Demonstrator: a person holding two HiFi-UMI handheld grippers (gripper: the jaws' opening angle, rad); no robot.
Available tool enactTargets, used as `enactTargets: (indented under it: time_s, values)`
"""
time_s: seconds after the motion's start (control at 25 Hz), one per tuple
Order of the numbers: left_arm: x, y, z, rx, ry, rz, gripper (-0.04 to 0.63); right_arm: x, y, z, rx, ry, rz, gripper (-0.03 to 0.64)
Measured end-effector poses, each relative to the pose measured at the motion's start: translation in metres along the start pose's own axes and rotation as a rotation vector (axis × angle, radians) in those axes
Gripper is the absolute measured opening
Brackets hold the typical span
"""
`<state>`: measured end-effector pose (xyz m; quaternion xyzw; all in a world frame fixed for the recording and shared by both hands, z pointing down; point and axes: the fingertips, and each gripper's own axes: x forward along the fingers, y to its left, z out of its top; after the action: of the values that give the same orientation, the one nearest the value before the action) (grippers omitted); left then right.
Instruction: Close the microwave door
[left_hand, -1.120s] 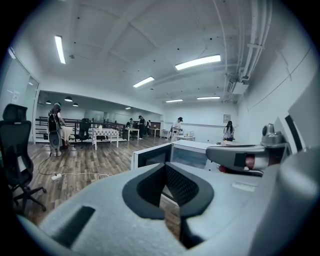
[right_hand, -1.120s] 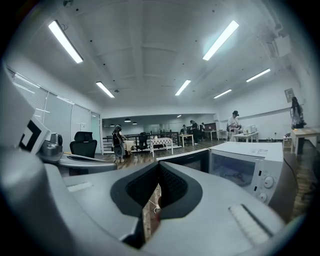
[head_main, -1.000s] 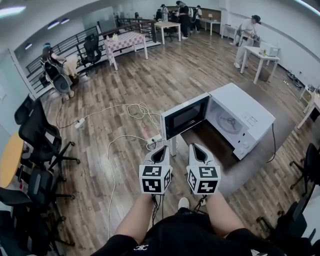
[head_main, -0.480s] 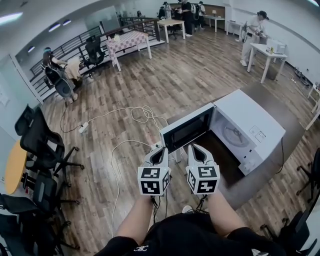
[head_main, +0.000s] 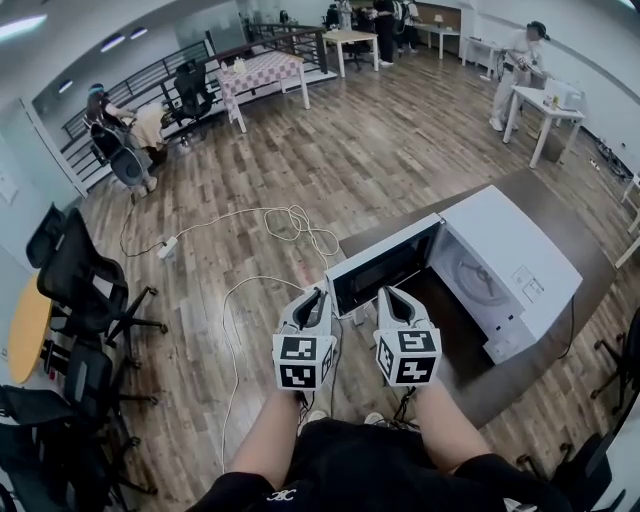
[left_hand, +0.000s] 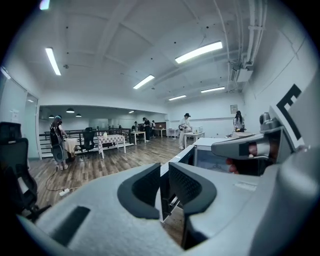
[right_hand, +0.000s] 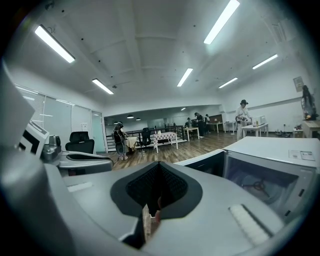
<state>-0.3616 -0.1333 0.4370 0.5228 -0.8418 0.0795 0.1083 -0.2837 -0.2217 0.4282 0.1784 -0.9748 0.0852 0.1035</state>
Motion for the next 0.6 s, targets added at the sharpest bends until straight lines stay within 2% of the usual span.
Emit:
enactTargets:
  time_s: [0.2,0.32,0.44,0.6]
  values:
    - [0.015,0.018,-0.013,-0.036,0.033,-0.15,0.14,0.013,0.004,-0.002,0.003,0.016,-0.043,0.009]
    - [0.027,0.031,-0.022,-0.058,0.051,-0.24,0.169,0.02,0.005,-0.004,0.005,0.023,-0.077,0.009]
    - [0.039,0.044,-0.031,-0.064,0.061,-0.291,0.198,0.027,0.006,-0.009,0.006,0.035,-0.114,0.009]
    - [0.058,0.051,-0.051,-0.033,0.099,-0.355,0.215,0.034,0.004,-0.016,0.012,0.049,-0.172,0.009]
